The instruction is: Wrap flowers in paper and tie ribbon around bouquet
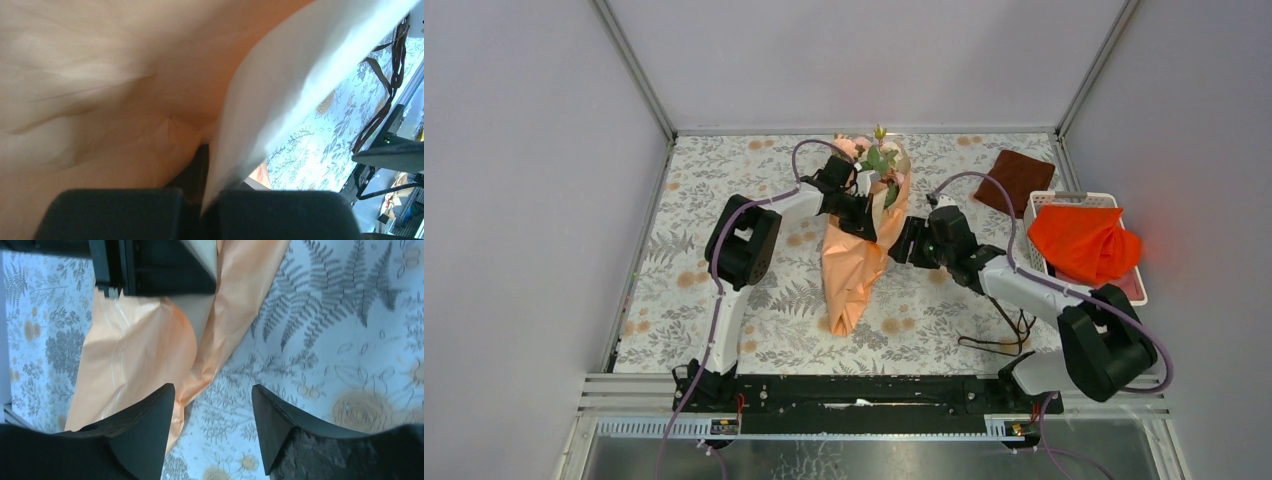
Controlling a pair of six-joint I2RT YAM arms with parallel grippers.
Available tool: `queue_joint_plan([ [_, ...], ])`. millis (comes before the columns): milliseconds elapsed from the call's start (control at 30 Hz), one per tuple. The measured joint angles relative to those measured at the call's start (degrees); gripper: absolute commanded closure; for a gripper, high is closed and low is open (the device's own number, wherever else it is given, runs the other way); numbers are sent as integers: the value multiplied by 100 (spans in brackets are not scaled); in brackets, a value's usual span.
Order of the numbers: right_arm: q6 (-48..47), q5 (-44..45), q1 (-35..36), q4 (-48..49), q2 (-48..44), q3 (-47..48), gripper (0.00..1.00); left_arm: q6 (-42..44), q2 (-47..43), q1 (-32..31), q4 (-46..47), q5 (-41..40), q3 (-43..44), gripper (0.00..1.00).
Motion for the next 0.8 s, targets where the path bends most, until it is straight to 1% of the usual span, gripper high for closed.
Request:
queue_joint_plan([
  [100,-192,-70,-144,-17,518,385,35,11,-2,0,4,-2,0,100],
  [200,-365,-341,-144,31,1237,848,39,20,-2,0,11,-4,0,100],
  [333,-487,-767,-142,155,1941,1196,45,39,-2,0,13,-4,0,100],
  [400,-492,-955,-144,232,2210,1290,54,44,-2,0,13,-4,0,100],
  [467,-487,-1082,-142,321,2439,1366,71,52,-2,0,13,-4,0,100],
  [500,-479,-1121,-144,358,2529,1392,79,59,-2,0,13,-4,0,97],
  [533,-472,-1145,-142,404,2597,1403,86,66,-2,0,13,-4,0,91],
  [600,-417,-1165,-142,463,2695,1423,96,105,-2,0,9,-7,2,74],
  [667,-367,-1123,-142,470,2723,1423,99,188,-2,-7,-72,26,55,60],
  [733,-330,-1045,-142,505,2723,1423,100,345,-33,-31,-195,63,133,46],
  [800,-304,-1014,-142,575,2723,1423,100,573,-157,-59,-350,63,162,37],
])
